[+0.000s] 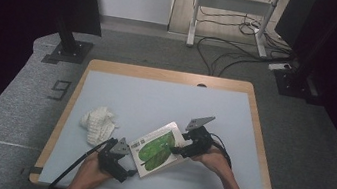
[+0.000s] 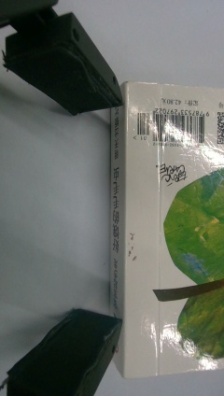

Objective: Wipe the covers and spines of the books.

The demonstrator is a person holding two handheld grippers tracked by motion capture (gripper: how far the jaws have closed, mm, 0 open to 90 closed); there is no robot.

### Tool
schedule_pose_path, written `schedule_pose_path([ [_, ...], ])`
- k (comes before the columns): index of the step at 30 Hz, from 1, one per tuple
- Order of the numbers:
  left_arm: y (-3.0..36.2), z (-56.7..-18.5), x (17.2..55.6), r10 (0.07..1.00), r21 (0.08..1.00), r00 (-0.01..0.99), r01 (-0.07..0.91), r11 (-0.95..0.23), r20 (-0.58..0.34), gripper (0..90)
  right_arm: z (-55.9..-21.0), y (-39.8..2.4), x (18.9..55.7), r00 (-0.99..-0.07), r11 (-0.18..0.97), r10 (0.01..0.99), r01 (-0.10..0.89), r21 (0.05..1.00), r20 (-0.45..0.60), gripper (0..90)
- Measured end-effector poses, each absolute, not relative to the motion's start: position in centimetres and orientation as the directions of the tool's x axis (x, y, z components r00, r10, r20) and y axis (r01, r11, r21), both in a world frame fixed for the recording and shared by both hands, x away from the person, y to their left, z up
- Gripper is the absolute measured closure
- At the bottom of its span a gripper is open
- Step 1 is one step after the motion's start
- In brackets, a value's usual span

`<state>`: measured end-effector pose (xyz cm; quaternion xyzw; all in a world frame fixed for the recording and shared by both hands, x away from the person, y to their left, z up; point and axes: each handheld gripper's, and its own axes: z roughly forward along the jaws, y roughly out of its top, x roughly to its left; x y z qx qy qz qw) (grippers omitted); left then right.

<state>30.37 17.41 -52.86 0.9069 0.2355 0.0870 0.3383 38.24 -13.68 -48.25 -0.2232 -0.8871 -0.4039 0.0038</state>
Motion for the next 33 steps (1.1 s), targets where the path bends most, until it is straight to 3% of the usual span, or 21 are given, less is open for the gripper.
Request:
schedule_pose_path([
  [19,17.4,-52.8,30.3,0.498,0.652,0.867,0.381,-0.656,-0.005,0.0,-47.2,-15.1,37.5,-0.91,0.568,0.375,0.375,0.733,0.175,60.5],
  [33,17.9,-51.8,30.7,0.511,0.681,0.853,0.437,-0.588,-0.105,0.0,-47.3,-16.3,36.3,-0.913,0.555,0.376,0.359,0.75,0.159,66.3],
])
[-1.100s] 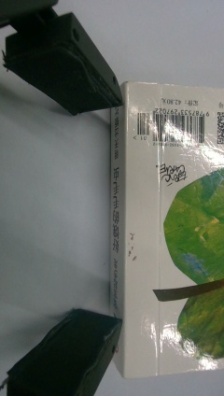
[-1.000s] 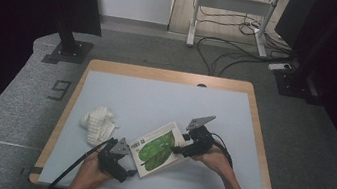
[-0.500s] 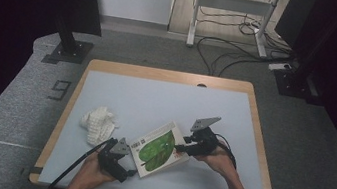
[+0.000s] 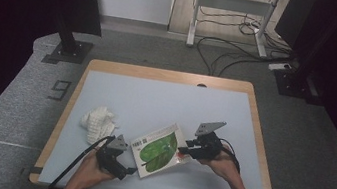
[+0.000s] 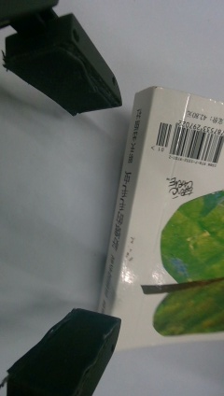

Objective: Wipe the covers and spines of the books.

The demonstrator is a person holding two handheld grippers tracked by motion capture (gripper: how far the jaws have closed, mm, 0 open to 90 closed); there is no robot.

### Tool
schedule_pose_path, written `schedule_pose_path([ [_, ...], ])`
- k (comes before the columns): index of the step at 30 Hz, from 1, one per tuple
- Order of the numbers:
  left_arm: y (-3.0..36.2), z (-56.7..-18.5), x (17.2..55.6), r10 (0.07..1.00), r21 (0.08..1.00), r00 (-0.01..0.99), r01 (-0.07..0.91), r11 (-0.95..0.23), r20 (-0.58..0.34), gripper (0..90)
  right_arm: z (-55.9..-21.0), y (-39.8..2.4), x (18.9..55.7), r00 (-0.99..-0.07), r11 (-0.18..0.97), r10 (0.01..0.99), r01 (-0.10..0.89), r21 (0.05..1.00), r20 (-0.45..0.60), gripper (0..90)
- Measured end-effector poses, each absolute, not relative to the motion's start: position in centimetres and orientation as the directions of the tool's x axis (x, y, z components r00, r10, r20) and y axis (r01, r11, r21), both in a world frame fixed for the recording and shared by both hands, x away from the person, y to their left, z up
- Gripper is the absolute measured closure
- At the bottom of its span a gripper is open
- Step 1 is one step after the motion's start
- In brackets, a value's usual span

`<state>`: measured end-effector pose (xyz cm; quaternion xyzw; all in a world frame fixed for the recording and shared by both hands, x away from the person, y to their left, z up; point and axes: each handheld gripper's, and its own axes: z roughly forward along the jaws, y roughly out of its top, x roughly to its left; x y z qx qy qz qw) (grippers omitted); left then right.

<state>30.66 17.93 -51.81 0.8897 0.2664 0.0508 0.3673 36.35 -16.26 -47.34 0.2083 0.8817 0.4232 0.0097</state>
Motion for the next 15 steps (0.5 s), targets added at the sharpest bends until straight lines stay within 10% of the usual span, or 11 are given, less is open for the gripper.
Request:
schedule_pose_path([
  [15,16.7,-51.4,30.9,0.486,0.691,0.862,0.438,-0.575,-0.142,4.8,-48.8,-17.3,35.7,-0.906,0.557,0.39,0.373,0.742,0.163,67.3],
])
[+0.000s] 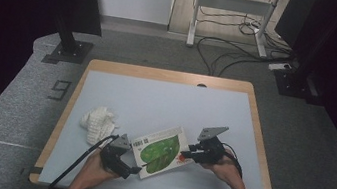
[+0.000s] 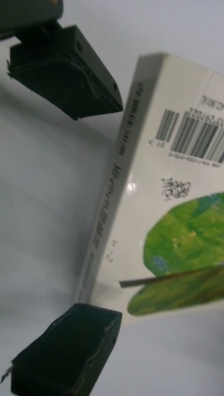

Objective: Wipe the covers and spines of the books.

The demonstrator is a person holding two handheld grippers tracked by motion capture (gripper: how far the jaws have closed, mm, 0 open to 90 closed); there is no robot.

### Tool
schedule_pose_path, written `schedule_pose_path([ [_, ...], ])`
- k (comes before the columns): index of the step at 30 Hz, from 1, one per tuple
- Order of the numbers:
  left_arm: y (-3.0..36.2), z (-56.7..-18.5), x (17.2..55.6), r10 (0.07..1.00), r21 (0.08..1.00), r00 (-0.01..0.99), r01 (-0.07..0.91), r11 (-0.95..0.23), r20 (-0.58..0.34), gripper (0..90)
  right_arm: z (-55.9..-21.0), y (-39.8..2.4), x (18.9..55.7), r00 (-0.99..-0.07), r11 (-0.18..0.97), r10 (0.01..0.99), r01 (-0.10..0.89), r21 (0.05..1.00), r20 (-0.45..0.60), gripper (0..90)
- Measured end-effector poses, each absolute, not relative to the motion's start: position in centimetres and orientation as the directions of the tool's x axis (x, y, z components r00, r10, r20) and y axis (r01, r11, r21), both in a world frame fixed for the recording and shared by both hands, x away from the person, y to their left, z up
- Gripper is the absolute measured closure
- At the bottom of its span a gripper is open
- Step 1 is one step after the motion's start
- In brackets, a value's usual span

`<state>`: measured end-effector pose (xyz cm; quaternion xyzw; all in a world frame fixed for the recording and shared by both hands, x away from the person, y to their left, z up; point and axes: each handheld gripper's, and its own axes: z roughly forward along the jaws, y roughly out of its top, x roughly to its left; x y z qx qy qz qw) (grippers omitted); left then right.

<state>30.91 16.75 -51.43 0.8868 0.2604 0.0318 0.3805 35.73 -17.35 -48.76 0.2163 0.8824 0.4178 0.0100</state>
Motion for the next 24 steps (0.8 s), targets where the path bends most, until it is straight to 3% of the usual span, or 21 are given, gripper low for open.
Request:
schedule_pose_path([
  [3,16.7,-51.1,30.9,0.483,0.7,0.863,0.436,-0.566,-0.147,13.8,-49.0,-17.5,35.7,-0.904,0.555,0.392,0.378,0.741,0.168,67.2],
  [17,16.1,-49.8,30.9,0.484,0.706,0.866,0.419,-0.571,-0.123,26.9,-49.7,-17.9,36.1,-0.895,0.56,0.408,0.402,0.725,0.181,59.8],
  [24,16.1,-49.4,30.9,0.483,0.709,0.867,0.417,-0.569,-0.123,30.7,-49.2,-17.5,37.0,-0.869,0.518,0.461,0.428,0.741,0.18,40.5],
])
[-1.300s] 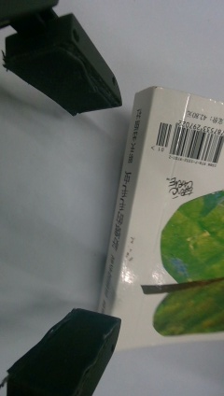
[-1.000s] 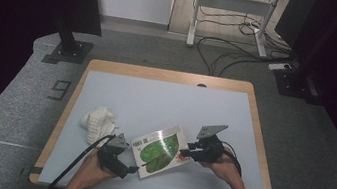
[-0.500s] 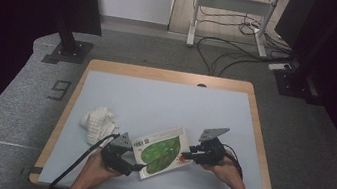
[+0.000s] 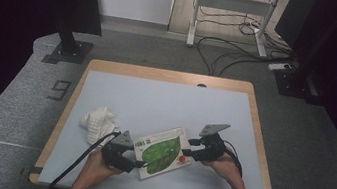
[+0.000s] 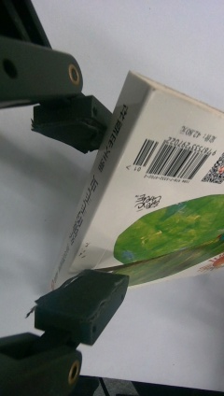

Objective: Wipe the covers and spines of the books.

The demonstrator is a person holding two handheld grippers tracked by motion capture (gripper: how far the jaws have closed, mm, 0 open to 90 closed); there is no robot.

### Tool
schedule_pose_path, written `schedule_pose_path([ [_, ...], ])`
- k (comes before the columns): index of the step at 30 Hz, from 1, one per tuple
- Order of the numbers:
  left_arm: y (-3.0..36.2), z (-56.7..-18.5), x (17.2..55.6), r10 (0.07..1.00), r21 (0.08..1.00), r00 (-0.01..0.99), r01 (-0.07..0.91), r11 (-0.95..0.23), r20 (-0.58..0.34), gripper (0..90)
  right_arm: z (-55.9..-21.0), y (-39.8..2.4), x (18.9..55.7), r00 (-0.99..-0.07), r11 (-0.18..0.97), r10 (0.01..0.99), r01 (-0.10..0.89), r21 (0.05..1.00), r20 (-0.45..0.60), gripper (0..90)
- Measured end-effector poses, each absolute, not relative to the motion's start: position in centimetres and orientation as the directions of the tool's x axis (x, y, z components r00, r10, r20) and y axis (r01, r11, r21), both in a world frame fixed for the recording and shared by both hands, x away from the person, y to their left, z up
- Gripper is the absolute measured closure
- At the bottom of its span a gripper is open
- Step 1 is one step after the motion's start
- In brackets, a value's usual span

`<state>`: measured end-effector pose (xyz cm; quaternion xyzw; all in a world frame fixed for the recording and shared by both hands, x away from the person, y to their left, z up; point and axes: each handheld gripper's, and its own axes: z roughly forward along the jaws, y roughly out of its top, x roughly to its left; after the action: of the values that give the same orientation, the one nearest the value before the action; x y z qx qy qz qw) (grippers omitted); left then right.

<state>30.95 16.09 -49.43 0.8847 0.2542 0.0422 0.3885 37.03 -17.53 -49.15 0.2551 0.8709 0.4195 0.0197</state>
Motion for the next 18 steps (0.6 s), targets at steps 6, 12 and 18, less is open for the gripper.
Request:
schedule_pose_path([
  [6,16.4,-48.9,31.2,0.472,0.714,0.871,0.418,-0.562,-0.139,37.7,-49.8,-16.6,38.0,-0.853,0.506,0.476,0.466,0.726,0.216,35.8],
  [12,16.7,-48.1,31.7,0.476,0.718,0.869,0.418,-0.556,-0.138,44.8,-49.3,-16.5,38.4,-0.851,0.473,0.455,0.48,0.738,0.262,42.1],
  [18,16.7,-47.7,32.2,0.467,0.71,0.873,0.419,-0.567,-0.142,47.9,-49.0,-16.8,38.3,-0.846,0.465,0.47,0.481,0.744,0.253,47.6],
])
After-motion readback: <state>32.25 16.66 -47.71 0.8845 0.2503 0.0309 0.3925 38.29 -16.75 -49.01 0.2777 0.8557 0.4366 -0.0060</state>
